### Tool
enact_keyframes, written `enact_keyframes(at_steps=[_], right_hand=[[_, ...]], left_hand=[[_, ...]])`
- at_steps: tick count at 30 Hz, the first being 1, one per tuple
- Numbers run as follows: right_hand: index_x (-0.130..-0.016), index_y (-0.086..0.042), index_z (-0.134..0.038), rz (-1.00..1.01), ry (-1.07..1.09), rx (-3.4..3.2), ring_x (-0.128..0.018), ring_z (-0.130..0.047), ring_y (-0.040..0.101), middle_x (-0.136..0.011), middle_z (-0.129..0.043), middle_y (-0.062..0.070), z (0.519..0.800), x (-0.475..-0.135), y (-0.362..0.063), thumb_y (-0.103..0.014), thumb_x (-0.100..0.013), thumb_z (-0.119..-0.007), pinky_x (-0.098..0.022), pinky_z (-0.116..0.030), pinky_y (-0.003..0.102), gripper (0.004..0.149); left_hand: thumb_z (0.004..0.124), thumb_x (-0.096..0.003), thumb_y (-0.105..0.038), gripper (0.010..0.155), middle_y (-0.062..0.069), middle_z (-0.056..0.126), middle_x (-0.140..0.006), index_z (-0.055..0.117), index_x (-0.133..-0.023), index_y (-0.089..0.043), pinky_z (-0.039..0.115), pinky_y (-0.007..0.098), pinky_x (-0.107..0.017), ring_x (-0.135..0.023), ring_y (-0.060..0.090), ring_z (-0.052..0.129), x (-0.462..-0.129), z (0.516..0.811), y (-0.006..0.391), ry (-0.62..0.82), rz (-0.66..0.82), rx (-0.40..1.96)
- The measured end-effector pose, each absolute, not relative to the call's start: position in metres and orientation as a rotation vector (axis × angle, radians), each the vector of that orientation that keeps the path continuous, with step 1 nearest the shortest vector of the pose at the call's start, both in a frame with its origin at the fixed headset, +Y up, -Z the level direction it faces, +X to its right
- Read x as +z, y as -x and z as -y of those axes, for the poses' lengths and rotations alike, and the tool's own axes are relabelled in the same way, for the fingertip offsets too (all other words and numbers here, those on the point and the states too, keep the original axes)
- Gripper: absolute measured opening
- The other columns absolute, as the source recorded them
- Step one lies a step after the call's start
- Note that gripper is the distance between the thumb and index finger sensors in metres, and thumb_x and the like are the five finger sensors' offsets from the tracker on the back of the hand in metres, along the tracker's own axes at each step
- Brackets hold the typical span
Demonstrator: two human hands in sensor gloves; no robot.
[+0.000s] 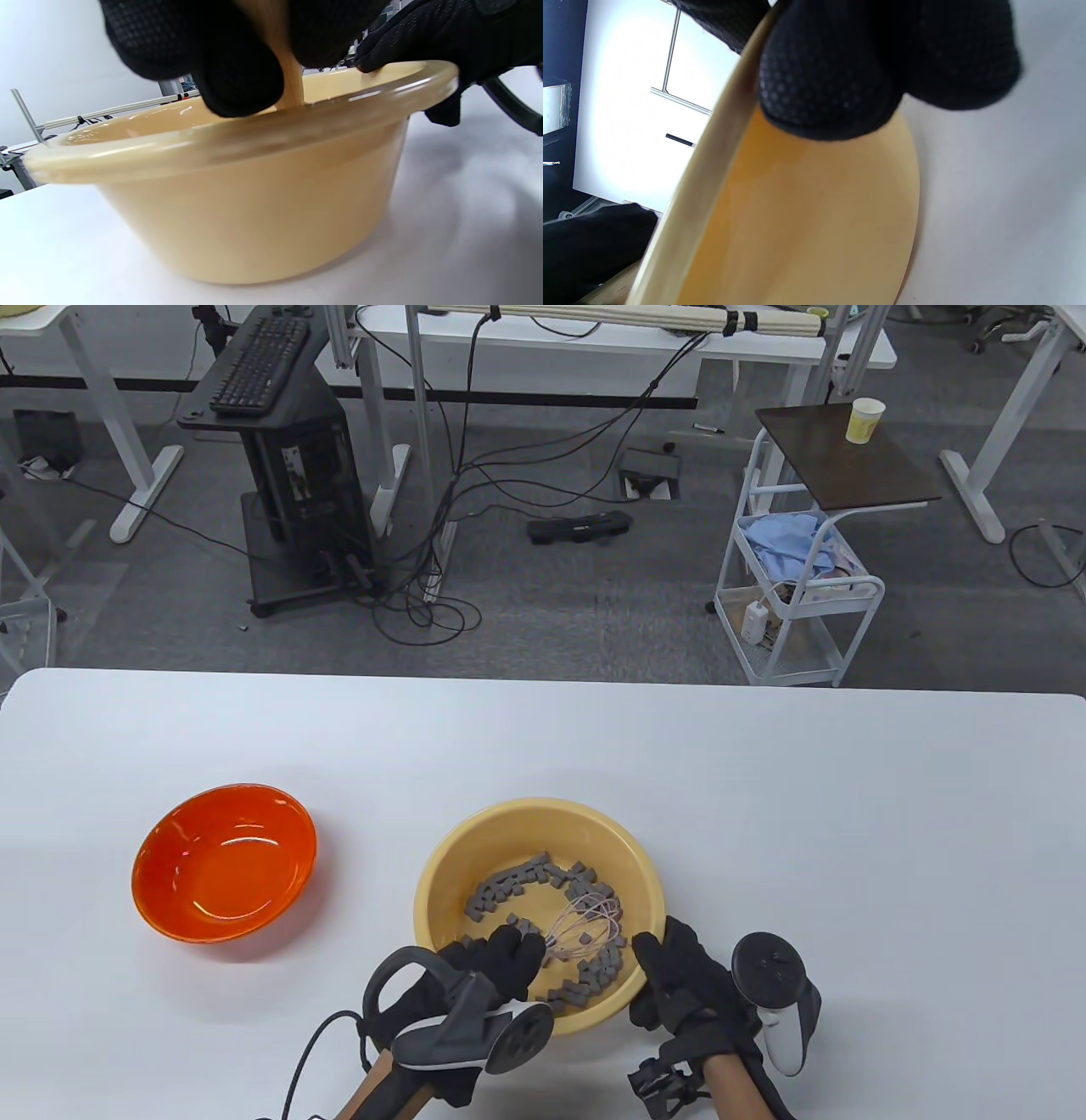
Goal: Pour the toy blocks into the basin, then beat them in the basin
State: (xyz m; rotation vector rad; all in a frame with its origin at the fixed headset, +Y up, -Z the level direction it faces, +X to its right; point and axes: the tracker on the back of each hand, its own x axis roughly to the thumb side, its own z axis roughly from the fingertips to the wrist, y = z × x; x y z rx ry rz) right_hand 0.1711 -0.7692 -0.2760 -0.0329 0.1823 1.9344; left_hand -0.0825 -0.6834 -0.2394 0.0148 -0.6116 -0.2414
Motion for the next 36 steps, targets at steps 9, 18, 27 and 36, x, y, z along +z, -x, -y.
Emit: enact_keyframes(at_steps=[9, 18, 27, 36], right_hand=[[-0.105, 0.02, -0.038, -0.181, 0.032, 1.942, -0.029, -0.098, 0.023, -0.061, -0.09, 0.022, 0.769, -0.276, -0.172, -0.028, -0.071, -0.066, -0.03, -0.088, 0.043, 0.065], [-0.105, 0.02, -0.037, -0.186, 0.028, 1.939, -0.029, -0.098, 0.024, -0.062, -0.089, 0.022, 0.769, -0.276, -0.171, -0.028, -0.072, -0.065, -0.031, -0.087, 0.044, 0.066], [-0.106, 0.02, -0.036, -0.189, 0.027, 1.936, -0.03, -0.098, 0.024, -0.062, -0.088, 0.022, 0.77, -0.276, -0.171, -0.028, -0.072, -0.065, -0.031, -0.087, 0.044, 0.066], [-0.106, 0.02, -0.036, -0.192, 0.029, 1.928, -0.03, -0.097, 0.024, -0.062, -0.088, 0.022, 0.77, -0.275, -0.171, -0.028, -0.072, -0.065, -0.032, -0.087, 0.044, 0.066]], left_hand=[[0.078, -0.0619, -0.034, 0.046, 0.021, 0.089, -0.098, 0.076, -0.103, -0.015, 0.095, 0.031, -0.037, -0.043, 0.006, 0.107, -0.247, 0.676, 0.104, -0.122, 0.422, -0.317], [0.077, -0.0596, -0.039, 0.036, 0.011, 0.097, -0.09, 0.089, -0.089, -0.023, 0.091, 0.031, -0.033, -0.034, 0.005, 0.101, -0.237, 0.645, 0.119, -0.2, 0.376, -0.377], [0.075, -0.0582, -0.04, 0.034, 0.009, 0.101, -0.078, 0.092, -0.082, -0.023, 0.09, 0.029, -0.028, -0.027, 0.004, 0.098, -0.24, 0.629, 0.145, -0.17, 0.445, -0.218], [0.073, -0.0591, -0.041, 0.036, 0.01, 0.101, -0.075, 0.092, -0.082, -0.021, 0.09, 0.029, -0.028, -0.027, 0.003, 0.098, -0.241, 0.629, 0.146, -0.107, 0.525, -0.066]])
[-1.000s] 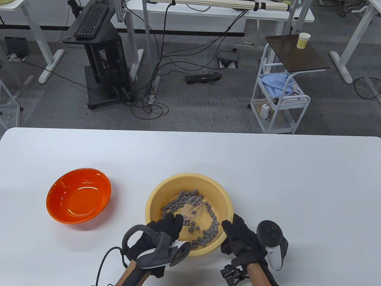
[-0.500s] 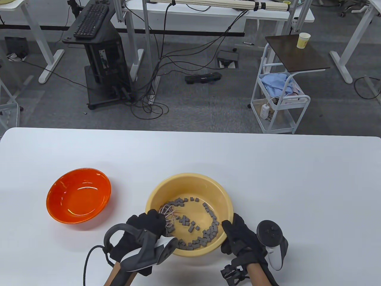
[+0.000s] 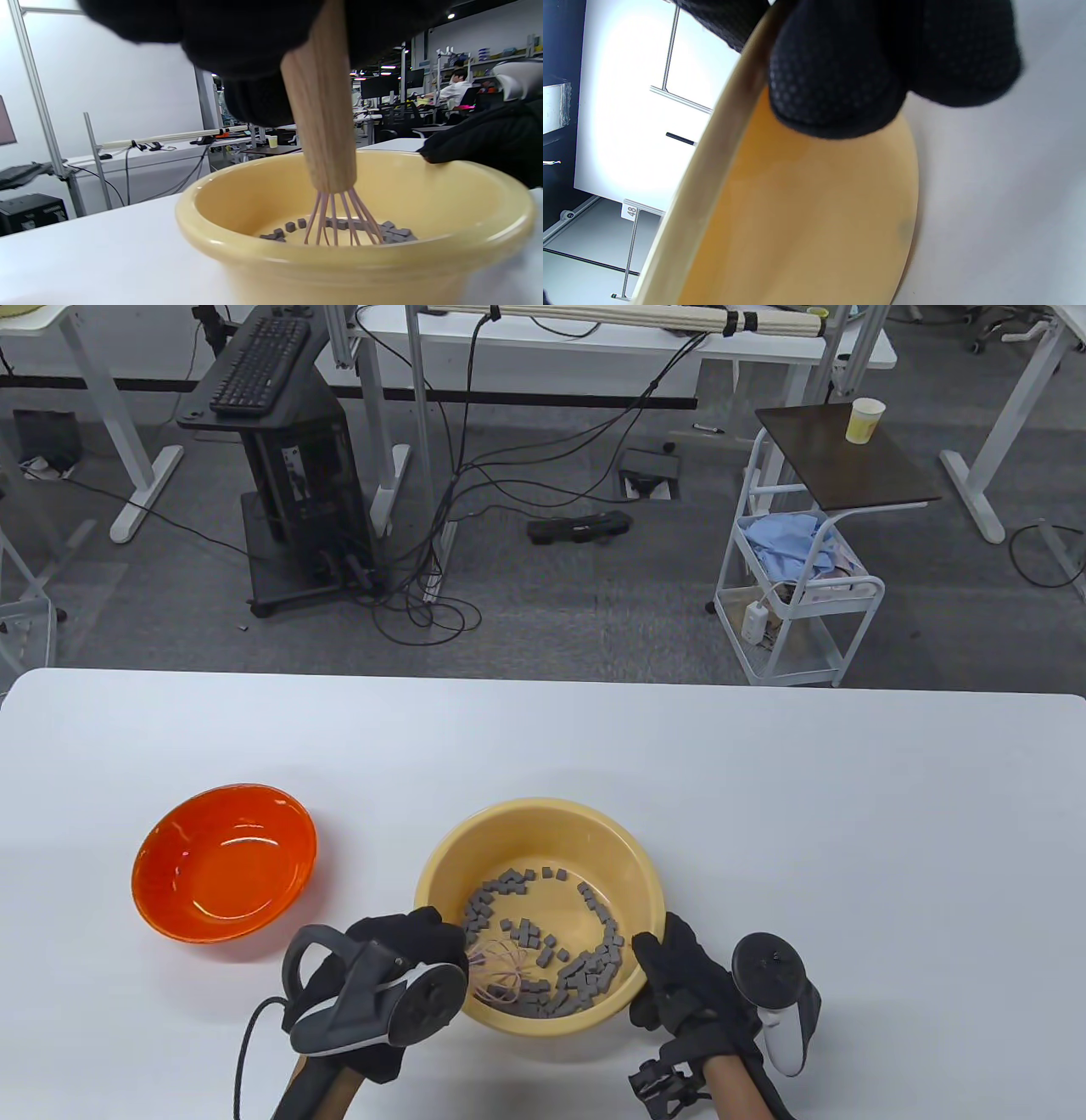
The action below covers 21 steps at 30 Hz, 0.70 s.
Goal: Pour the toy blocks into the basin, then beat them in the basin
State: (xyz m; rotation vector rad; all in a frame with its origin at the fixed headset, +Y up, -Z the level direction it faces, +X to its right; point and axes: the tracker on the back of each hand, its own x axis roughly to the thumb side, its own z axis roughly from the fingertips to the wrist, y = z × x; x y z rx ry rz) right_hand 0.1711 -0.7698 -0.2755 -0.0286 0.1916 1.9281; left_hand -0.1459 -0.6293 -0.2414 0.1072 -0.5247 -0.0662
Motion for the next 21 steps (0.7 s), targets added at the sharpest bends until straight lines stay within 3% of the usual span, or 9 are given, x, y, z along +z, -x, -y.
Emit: enact_keyframes(at_steps=[7, 14, 21], right_hand=[[-0.106, 0.02, -0.036, -0.192, 0.029, 1.924, -0.03, -0.097, 0.024, -0.062, -0.088, 0.022, 0.77, -0.275, -0.171, -0.028, -0.072, -0.065, -0.032, -0.087, 0.044, 0.066], [-0.106, 0.02, -0.036, -0.193, 0.029, 1.918, -0.031, -0.097, 0.024, -0.062, -0.088, 0.023, 0.77, -0.275, -0.171, -0.028, -0.072, -0.065, -0.032, -0.086, 0.045, 0.066], [-0.106, 0.02, -0.036, -0.191, 0.03, 1.919, -0.031, -0.097, 0.024, -0.063, -0.088, 0.022, 0.77, -0.275, -0.17, -0.029, -0.072, -0.065, -0.032, -0.086, 0.045, 0.066]], left_hand=[[0.071, -0.0624, -0.041, 0.04, 0.014, 0.095, -0.088, 0.085, -0.093, -0.019, 0.089, 0.031, -0.035, -0.037, 0.006, 0.099, -0.245, 0.644, 0.133, -0.013, 0.604, 0.047], [0.077, -0.0622, -0.035, 0.051, 0.022, 0.073, -0.111, 0.068, -0.109, -0.018, 0.088, 0.037, -0.049, -0.061, 0.013, 0.099, -0.24, 0.655, 0.11, 0.024, 0.676, -0.017], [0.076, -0.0629, -0.031, 0.05, 0.024, 0.071, -0.111, 0.067, -0.109, -0.015, 0.092, 0.036, -0.055, -0.075, 0.016, 0.101, -0.237, 0.672, 0.09, -0.049, 0.621, -0.176]])
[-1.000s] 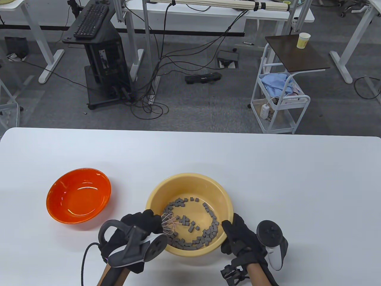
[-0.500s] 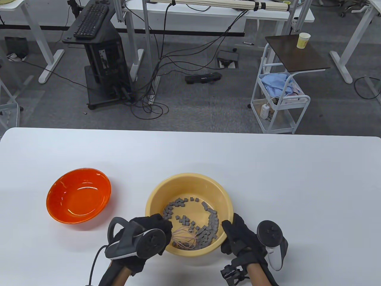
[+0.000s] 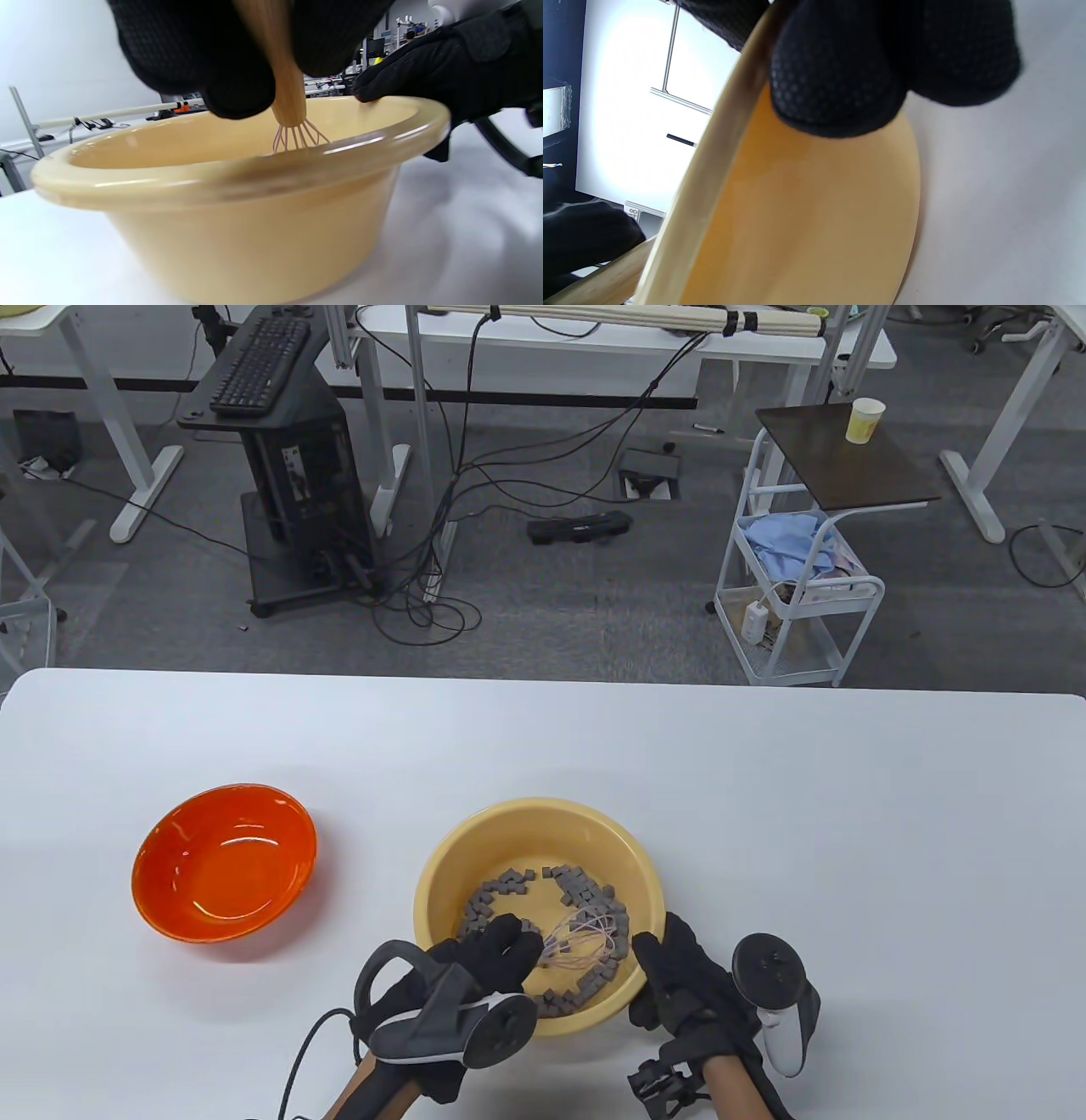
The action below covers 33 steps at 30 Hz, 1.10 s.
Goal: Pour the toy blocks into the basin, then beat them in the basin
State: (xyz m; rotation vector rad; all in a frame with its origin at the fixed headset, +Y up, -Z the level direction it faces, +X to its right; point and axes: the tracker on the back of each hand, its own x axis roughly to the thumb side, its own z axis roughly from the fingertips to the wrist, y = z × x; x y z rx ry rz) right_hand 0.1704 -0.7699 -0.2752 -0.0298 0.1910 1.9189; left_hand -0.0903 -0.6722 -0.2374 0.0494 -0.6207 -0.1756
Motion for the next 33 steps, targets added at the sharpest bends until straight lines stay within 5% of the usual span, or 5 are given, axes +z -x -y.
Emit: enact_keyframes(at_steps=[4, 17, 26, 33], right_hand=[[-0.106, 0.02, -0.035, -0.192, 0.029, 1.918, -0.031, -0.097, 0.024, -0.062, -0.088, 0.022, 0.77, -0.275, -0.17, -0.029, -0.072, -0.064, -0.032, -0.086, 0.045, 0.066], [-0.106, 0.019, -0.035, -0.192, 0.029, 1.918, -0.031, -0.097, 0.025, -0.063, -0.088, 0.022, 0.77, -0.275, -0.17, -0.029, -0.072, -0.064, -0.033, -0.086, 0.045, 0.066], [-0.106, 0.019, -0.035, -0.192, 0.029, 1.918, -0.032, -0.097, 0.025, -0.063, -0.087, 0.022, 0.77, -0.275, -0.17, -0.029, -0.072, -0.064, -0.033, -0.086, 0.045, 0.066], [-0.107, 0.019, -0.035, -0.192, 0.029, 1.918, -0.032, -0.097, 0.025, -0.064, -0.087, 0.022, 0.77, -0.275, -0.17, -0.03, -0.072, -0.064, -0.033, -0.086, 0.045, 0.066]], left_hand=[[0.077, -0.0627, -0.033, 0.05, 0.022, 0.072, -0.111, 0.067, -0.109, -0.017, 0.093, 0.034, -0.053, -0.076, 0.015, 0.103, -0.238, 0.673, 0.09, -0.101, 0.549, -0.26], [0.078, -0.0621, -0.038, 0.038, 0.016, 0.093, -0.093, 0.085, -0.095, -0.02, 0.094, 0.028, -0.032, -0.04, 0.005, 0.105, -0.241, 0.653, 0.114, -0.158, 0.353, -0.34], [0.07, -0.0633, -0.05, 0.042, 0.013, 0.104, -0.062, 0.097, -0.071, -0.019, 0.091, 0.029, -0.021, -0.023, 0.005, 0.102, -0.235, 0.629, 0.135, -0.278, 0.325, -0.237], [0.069, -0.0637, -0.05, 0.042, 0.011, 0.103, -0.055, 0.097, -0.068, -0.018, 0.091, 0.029, -0.021, -0.023, 0.004, 0.101, -0.234, 0.628, 0.138, -0.284, 0.355, -0.181]])
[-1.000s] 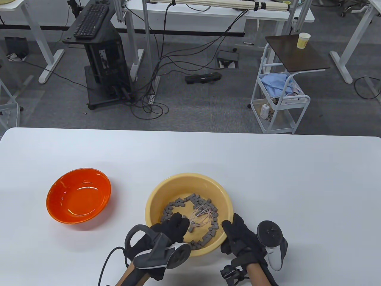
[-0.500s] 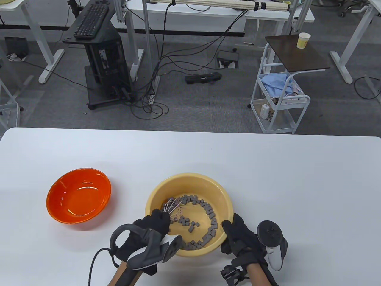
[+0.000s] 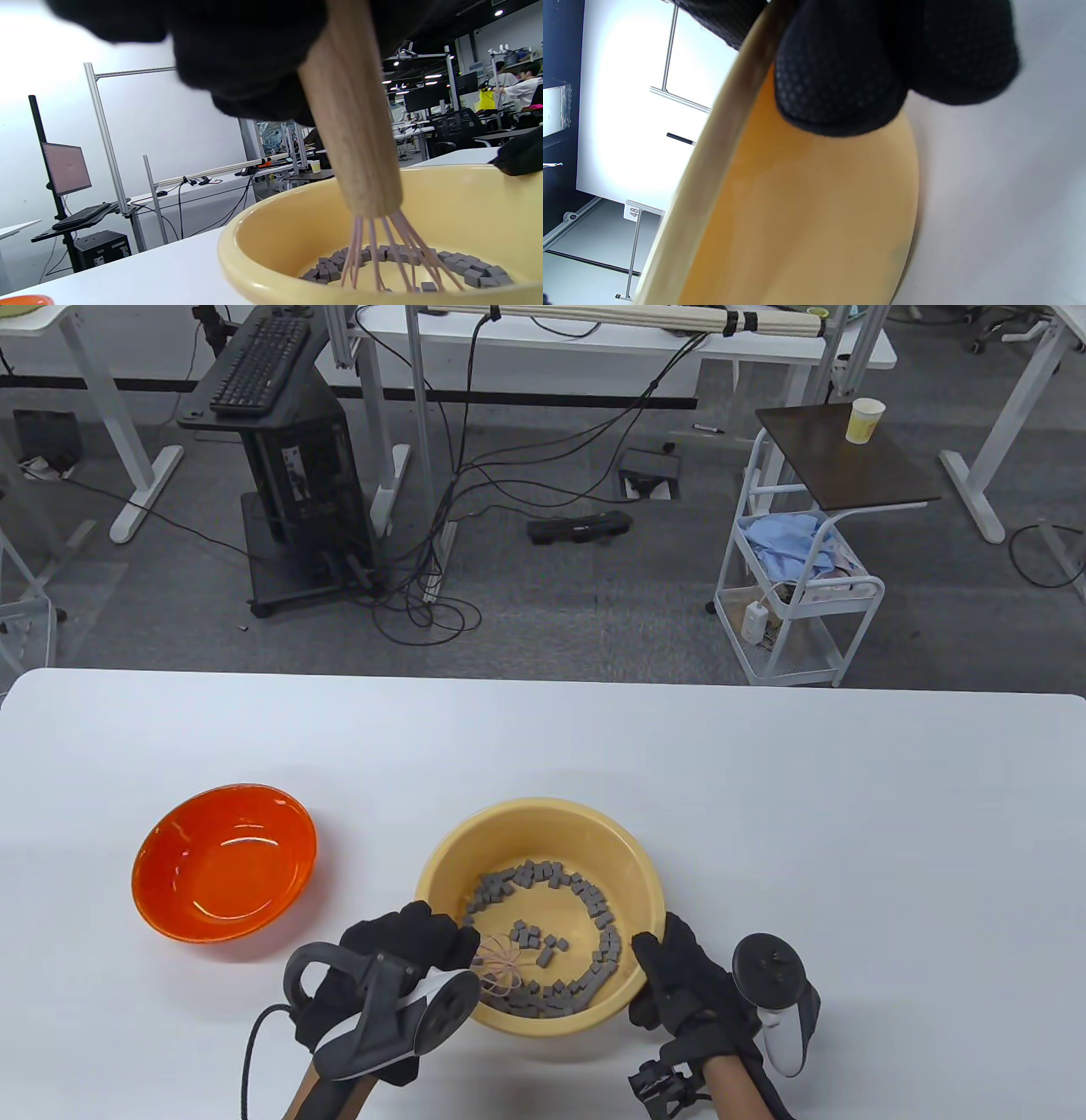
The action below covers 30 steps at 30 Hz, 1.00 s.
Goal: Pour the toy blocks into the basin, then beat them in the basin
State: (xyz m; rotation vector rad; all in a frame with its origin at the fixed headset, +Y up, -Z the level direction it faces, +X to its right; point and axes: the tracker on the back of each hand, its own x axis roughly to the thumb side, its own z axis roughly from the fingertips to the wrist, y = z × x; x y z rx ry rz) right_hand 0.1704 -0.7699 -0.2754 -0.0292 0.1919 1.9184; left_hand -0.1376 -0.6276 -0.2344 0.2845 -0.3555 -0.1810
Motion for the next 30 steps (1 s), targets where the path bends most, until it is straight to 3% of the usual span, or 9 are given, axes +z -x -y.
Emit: enact_keyframes(at_steps=[6, 12, 15, 21, 30], right_hand=[[-0.107, 0.019, -0.035, -0.192, 0.029, 1.918, -0.032, -0.097, 0.025, -0.064, -0.087, 0.023, 0.77, -0.275, -0.17, -0.03, -0.072, -0.064, -0.033, -0.086, 0.045, 0.066], [-0.107, 0.019, -0.035, -0.201, 0.028, 1.914, -0.033, -0.097, 0.025, -0.064, -0.087, 0.023, 0.77, -0.275, -0.17, -0.03, -0.072, -0.064, -0.033, -0.086, 0.046, 0.067], [-0.107, 0.019, -0.035, -0.202, 0.025, 1.907, -0.033, -0.097, 0.025, -0.064, -0.087, 0.023, 0.77, -0.275, -0.17, -0.03, -0.072, -0.064, -0.033, -0.086, 0.045, 0.066], [-0.104, 0.02, -0.04, -0.194, 0.028, 1.906, -0.031, -0.098, 0.024, -0.062, -0.088, 0.024, 0.769, -0.275, -0.17, -0.028, -0.071, -0.065, -0.031, -0.087, 0.043, 0.064], [-0.104, 0.02, -0.039, -0.189, 0.032, 1.908, -0.031, -0.098, 0.024, -0.062, -0.088, 0.024, 0.769, -0.275, -0.171, -0.028, -0.071, -0.066, -0.031, -0.088, 0.043, 0.064]], left_hand=[[0.069, -0.0639, -0.049, 0.042, 0.012, 0.102, -0.06, 0.095, -0.075, -0.018, 0.091, 0.028, -0.022, -0.025, 0.003, 0.101, -0.236, 0.635, 0.129, -0.187, 0.454, -0.046], [0.071, -0.0633, -0.043, 0.05, 0.015, 0.09, -0.087, 0.074, -0.104, -0.015, 0.09, 0.029, -0.033, -0.04, 0.005, 0.1, -0.238, 0.647, 0.115, -0.037, 0.601, -0.026], [0.071, -0.0626, -0.037, 0.055, 0.019, 0.08, -0.1, 0.063, -0.111, -0.014, 0.089, 0.034, -0.041, -0.052, 0.01, 0.1, -0.238, 0.652, 0.109, 0.024, 0.667, -0.014], [0.072, -0.0634, -0.031, 0.055, 0.024, 0.066, -0.11, 0.058, -0.113, -0.012, 0.086, 0.041, -0.054, -0.073, 0.02, 0.095, -0.237, 0.664, 0.097, 0.03, 0.7, -0.061], [0.069, -0.0651, -0.026, 0.051, 0.025, 0.066, -0.11, 0.058, -0.113, -0.011, 0.086, 0.042, -0.057, -0.077, 0.022, 0.095, -0.237, 0.684, 0.077, -0.057, 0.587, -0.301]])
